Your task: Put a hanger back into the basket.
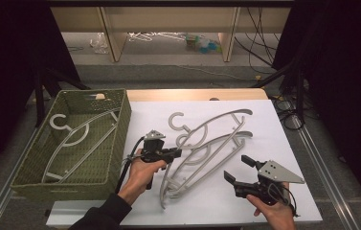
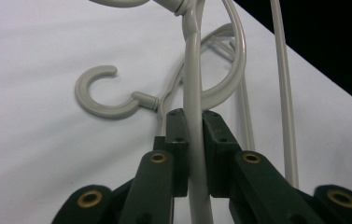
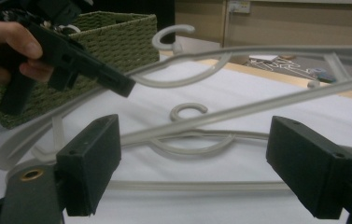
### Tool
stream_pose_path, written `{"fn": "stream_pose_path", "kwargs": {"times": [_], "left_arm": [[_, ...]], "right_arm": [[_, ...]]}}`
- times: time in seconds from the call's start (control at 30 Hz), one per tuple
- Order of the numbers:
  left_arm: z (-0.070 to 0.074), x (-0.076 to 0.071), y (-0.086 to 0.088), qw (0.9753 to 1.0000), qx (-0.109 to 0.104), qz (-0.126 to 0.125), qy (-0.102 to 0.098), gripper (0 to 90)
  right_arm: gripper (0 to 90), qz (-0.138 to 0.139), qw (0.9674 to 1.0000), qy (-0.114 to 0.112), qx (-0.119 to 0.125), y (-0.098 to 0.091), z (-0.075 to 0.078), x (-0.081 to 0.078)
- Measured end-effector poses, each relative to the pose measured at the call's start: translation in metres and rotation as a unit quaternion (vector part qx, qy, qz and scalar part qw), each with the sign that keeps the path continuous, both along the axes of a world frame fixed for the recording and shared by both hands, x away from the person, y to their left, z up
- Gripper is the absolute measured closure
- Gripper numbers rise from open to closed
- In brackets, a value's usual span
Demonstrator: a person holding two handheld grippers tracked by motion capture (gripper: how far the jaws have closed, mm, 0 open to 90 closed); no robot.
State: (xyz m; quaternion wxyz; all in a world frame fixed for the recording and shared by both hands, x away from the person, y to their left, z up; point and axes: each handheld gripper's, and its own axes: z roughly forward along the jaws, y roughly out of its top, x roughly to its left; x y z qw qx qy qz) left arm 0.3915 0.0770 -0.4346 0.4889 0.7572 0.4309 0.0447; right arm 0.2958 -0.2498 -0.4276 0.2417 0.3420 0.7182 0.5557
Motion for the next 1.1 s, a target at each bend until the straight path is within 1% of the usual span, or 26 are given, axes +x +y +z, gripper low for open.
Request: {"fn": "stream_pose_path", "kwargs": {"times": [0.03,0.07,0.17,0.23,0.27,0.3,0.33,0.4,0.5,0.53,0.57,0.63,0.67,0.7,0.73,0.77,0.8,0.83,0.87,0.9,0.93,0.97,1.0,1.03,1.07,1.1], "left_arm": [[0.000,0.000,0.000,1.0000,0.000,0.000,0.000,81.7],[0.004,-0.001,0.002,1.0000,-0.005,0.004,-0.003,81.7],[0.011,-0.001,0.006,0.9999,-0.008,0.008,-0.012,81.7],[0.017,-0.002,0.012,0.9995,-0.022,0.018,-0.016,81.7],[0.017,-0.002,0.012,0.9995,-0.022,0.018,-0.016,81.7],[0.024,-0.003,0.017,0.9991,-0.030,0.025,-0.019,81.7],[0.024,-0.003,0.017,0.9991,-0.030,0.025,-0.019,81.7],[0.033,-0.004,0.020,0.9985,-0.033,0.030,-0.030,81.7],[0.041,-0.005,0.022,0.9980,-0.043,0.029,-0.037,81.7],[0.044,-0.006,0.022,0.9978,-0.045,0.033,-0.036,81.7],[0.044,-0.006,0.022,0.9978,-0.045,0.033,-0.036,81.7],[0.054,-0.008,0.025,0.9976,-0.043,0.036,-0.041,81.7],[0.054,-0.008,0.025,0.9976,-0.043,0.036,-0.041,81.7],[0.060,-0.008,0.028,0.9975,-0.042,0.038,-0.041,81.7],[0.062,-0.008,0.029,0.9974,-0.049,0.039,-0.037,81.7],[0.065,-0.008,0.030,0.9970,-0.052,0.041,-0.040,81.7],[0.068,-0.008,0.031,0.9973,-0.046,0.042,-0.039,81.7],[0.072,-0.009,0.032,0.9971,-0.049,0.039,-0.042,81.7],[0.074,-0.009,0.033,0.9973,-0.046,0.041,-0.040,81.7],[0.077,-0.010,0.035,0.9970,-0.051,0.040,-0.042,81.7],[0.080,-0.010,0.037,0.9969,-0.053,0.039,-0.043,81.7],[0.080,-0.010,0.037,0.9969,-0.053,0.039,-0.043,81.7],[0.086,-0.012,0.040,0.9966,-0.055,0.040,-0.047,81.7],[0.089,-0.013,0.043,0.9965,-0.049,0.047,-0.048,81.7],[0.092,-0.014,0.046,0.9967,-0.047,0.050,-0.043,81.7],[0.092,-0.014,0.046,0.9967,-0.047,0.050,-0.043,81.7]], "right_arm": [[18.7,-0.001,1.0000,0.003,-0.004,0.000,0.000,-0.001],[18.7,-0.001,1.0000,0.003,-0.004,0.000,0.000,-0.001],[18.7,0.000,1.0000,0.003,-0.003,-0.001,0.000,0.000],[18.7,0.000,1.0000,0.002,-0.001,0.000,0.000,0.000],[18.7,0.000,1.0000,0.002,-0.001,0.000,0.000,0.000],[18.7,0.000,1.0000,0.004,-0.004,-0.001,0.001,-0.001],[18.7,0.000,1.0000,0.004,-0.004,-0.001,0.001,-0.001],[18.7,0.001,1.0000,0.002,0.001,-0.001,0.000,0.000],[18.7,-0.004,1.0000,0.005,-0.002,-0.002,0.000,0.000],[18.7,-0.006,1.0000,0.005,-0.003,-0.002,0.000,0.000],[18.7,-0.006,1.0000,0.005,-0.004,-0.002,0.000,0.000],[18.8,-0.003,0.9999,0.008,-0.006,-0.002,0.001,0.000],[18.8,-0.003,0.9999,0.008,-0.006,-0.002,0.001,0.000],[18.8,0.000,0.9998,0.021,0.005,0.000,0.001,-0.002],[18.8,0.000,0.9998,0.022,0.005,0.000,0.001,-0.002],[18.8,0.000,0.9997,0.022,0.005,0.000,0.000,-0.002],[18.8,-0.002,0.9998,0.021,0.006,0.000,0.000,-0.002],[18.8,-0.004,0.9998,0.022,-0.001,-0.001,0.001,-0.002],[18.8,-0.002,0.9998,0.020,0.007,0.000,0.000,-0.001],[18.7,-0.001,0.9998,0.019,0.008,0.000,0.000,-0.001],[18.8,-0.002,0.9998,0.018,0.008,0.000,0.000,-0.001],[18.8,-0.002,0.9998,0.018,0.008,0.000,0.000,-0.001],[18.8,-0.002,0.9998,0.019,0.008,0.000,0.000,-0.001],[18.8,-0.002,0.9998,0.019,0.009,0.000,0.000,-0.001],[18.8,-0.002,0.9998,0.019,0.008,0.000,0.000,-0.001],[18.8,-0.002,0.9998,0.019,0.008,0.000,0.000,-0.001]]}}
